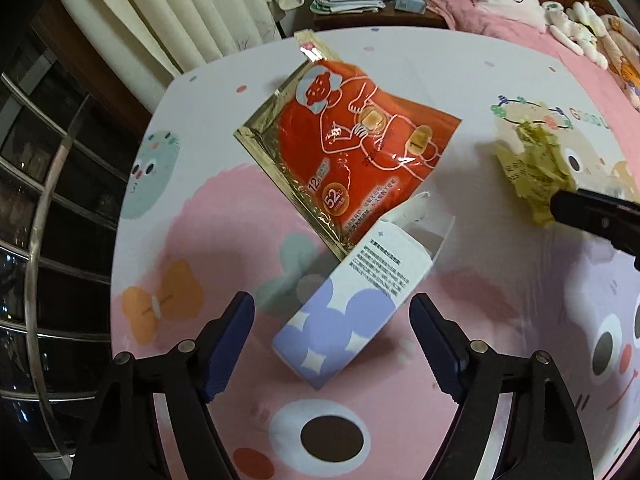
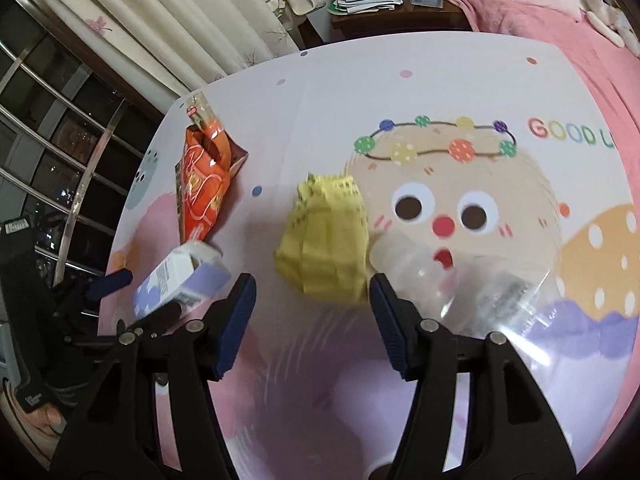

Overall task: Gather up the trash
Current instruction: 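Grasp the yellow crumpled paper with the right tool while the left tool grasps the milk carton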

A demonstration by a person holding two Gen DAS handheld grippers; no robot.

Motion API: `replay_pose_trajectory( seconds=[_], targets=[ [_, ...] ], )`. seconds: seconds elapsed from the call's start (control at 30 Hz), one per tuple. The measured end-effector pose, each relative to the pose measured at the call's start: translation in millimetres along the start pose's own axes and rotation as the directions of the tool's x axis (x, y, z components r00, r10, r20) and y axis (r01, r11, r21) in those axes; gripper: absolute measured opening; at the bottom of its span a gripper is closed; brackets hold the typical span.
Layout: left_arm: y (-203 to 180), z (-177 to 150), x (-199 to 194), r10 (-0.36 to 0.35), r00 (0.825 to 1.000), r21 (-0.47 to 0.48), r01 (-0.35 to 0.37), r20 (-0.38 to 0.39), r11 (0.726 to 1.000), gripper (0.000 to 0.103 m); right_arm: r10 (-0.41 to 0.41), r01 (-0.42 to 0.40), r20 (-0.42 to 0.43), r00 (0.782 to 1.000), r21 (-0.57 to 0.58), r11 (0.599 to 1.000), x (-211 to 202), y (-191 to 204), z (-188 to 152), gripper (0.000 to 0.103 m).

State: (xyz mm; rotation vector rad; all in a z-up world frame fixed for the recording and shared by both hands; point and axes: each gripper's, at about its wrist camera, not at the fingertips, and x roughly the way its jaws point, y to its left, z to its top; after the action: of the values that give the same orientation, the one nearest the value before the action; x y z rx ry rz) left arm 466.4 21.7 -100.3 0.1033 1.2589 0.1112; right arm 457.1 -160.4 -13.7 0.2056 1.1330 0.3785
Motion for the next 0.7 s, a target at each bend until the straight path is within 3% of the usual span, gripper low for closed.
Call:
replay_pose_trajectory(
  seconds=[0.3,0.37,0.43,0.7],
  targets=[
    [6.5,3.8,24.1,-0.052,0.997,-0.075,0.048,-0.054,0.996,0.065,-0.037,0.037,-0.029,0.999,-0.018,0.999,31.1,9.6,17.1,0.061],
    [8.3,3.9,25.7,-0.079,0.995,-0.099,0.073,-0.055,0.992,0.053,-0.043,0.042,-0.016,0.999,-0.022,0.999,32.8,9.8,17.9,0.06],
    [8.8,3.3,24.0,-0.101,0.993,-0.118,0.094,-0.053,0.989,0.037,-0.043,0.042,-0.015,0.999,-0.034,0.999,35.3,10.8,17.4,0.042],
    [-0.6,-4.2,0.5,-0.096,0.995,-0.14,0.095,0.002,0.985,0.036,-0.03,0.03,0.003,1.0,-0.071,0.997,21.9,17.2,2.6,0.038]
  ],
)
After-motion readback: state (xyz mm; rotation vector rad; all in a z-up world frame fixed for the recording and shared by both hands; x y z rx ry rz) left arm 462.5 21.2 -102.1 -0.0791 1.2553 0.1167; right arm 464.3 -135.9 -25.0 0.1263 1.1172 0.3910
